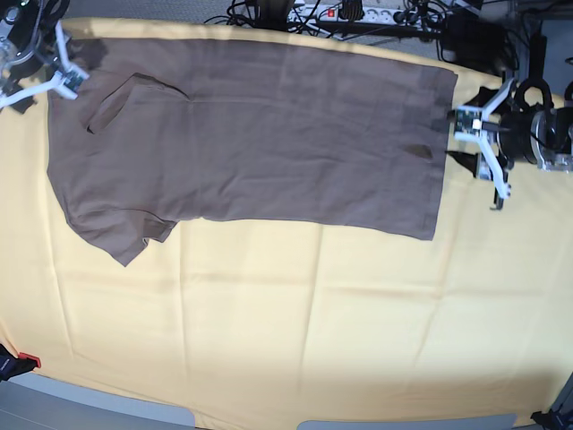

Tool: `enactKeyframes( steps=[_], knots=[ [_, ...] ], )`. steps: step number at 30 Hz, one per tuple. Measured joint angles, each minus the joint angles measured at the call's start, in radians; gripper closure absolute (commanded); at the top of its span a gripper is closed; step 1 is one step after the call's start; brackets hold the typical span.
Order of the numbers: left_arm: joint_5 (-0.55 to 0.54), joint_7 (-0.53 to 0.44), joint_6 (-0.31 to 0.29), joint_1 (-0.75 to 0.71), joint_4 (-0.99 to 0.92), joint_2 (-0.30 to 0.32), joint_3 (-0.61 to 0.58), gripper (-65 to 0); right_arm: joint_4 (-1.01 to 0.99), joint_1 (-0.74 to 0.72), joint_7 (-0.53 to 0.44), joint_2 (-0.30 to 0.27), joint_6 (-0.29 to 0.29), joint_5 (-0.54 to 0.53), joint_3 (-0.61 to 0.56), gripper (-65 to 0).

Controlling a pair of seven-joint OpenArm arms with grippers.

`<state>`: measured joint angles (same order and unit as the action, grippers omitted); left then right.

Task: Fold the T-shirt properly
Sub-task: 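Release the shoulders and move both grippers to the hem corners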

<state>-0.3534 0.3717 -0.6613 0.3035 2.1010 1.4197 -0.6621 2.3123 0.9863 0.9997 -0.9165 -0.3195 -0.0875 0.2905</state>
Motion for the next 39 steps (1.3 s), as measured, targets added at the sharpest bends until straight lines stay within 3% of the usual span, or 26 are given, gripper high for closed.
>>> enactKeyframes(
  steps=[4, 9, 12, 16, 20, 27, 29, 35, 37, 39],
  knots=[
    [-0.045, 0.006, 0.031, 0.072, -0.063, -0.039, 0.000, -29.9, 0.000, -0.001, -0.077, 0.000, 0.037, -0.061, 0.162, -39.0],
    [-0.159, 0.009, 0.077, 0.131, -0.242, -0.150, 0.001, -29.9, -0.010, -0.014, -0.145, -0.001, 0.039, -0.218, 0.301, -39.0],
    [-0.270, 0.017, 0.073, 0.140, -0.405, -0.244, 0.039, -29.9, -0.042, -0.056, -0.143, 0.005, 0.037, -0.235, 0.306, -39.0],
    [-0.505, 0.082, -0.028, 0.138, -0.647, -0.365, 0.166, -29.9, -0.105, -0.086, -0.143, 0.006, 0.018, -0.267, 0.306, -39.0],
    [-0.706, 0.182, -0.028, 0.141, -0.879, -0.448, 0.258, -29.9, -0.141, -0.089, -0.143, 0.008, 0.016, -0.269, 0.306, -39.0],
    [-0.756, 0.231, -0.029, 0.132, -1.129, -0.607, 0.263, -29.9, -0.143, -0.120, -0.169, 0.011, 0.013, -0.270, 0.306, -39.0],
    [-0.803, 0.274, -0.031, 0.134, -1.145, -0.644, 0.264, -29.9, -0.145, -0.145, -0.169, 0.009, 0.016, -0.269, 0.306, -39.0],
    [-1.045, 0.571, -0.032, 0.140, -1.139, -0.717, 0.264, -29.9, -0.145, -0.198, -0.169, 0.010, -0.026, -0.367, 0.306, -39.0],
    [-1.086, 0.626, -0.032, 0.140, -1.134, -0.730, 0.264, -29.2, -0.145, -0.213, -0.168, 0.011, -0.029, -0.381, 0.306, -39.0],
    [-1.098, 0.635, -0.032, 0.139, -1.134, -0.735, 0.264, -24.0, -0.146, -0.229, -0.182, 0.013, -0.031, -0.394, 0.306, -39.0]
  ],
)
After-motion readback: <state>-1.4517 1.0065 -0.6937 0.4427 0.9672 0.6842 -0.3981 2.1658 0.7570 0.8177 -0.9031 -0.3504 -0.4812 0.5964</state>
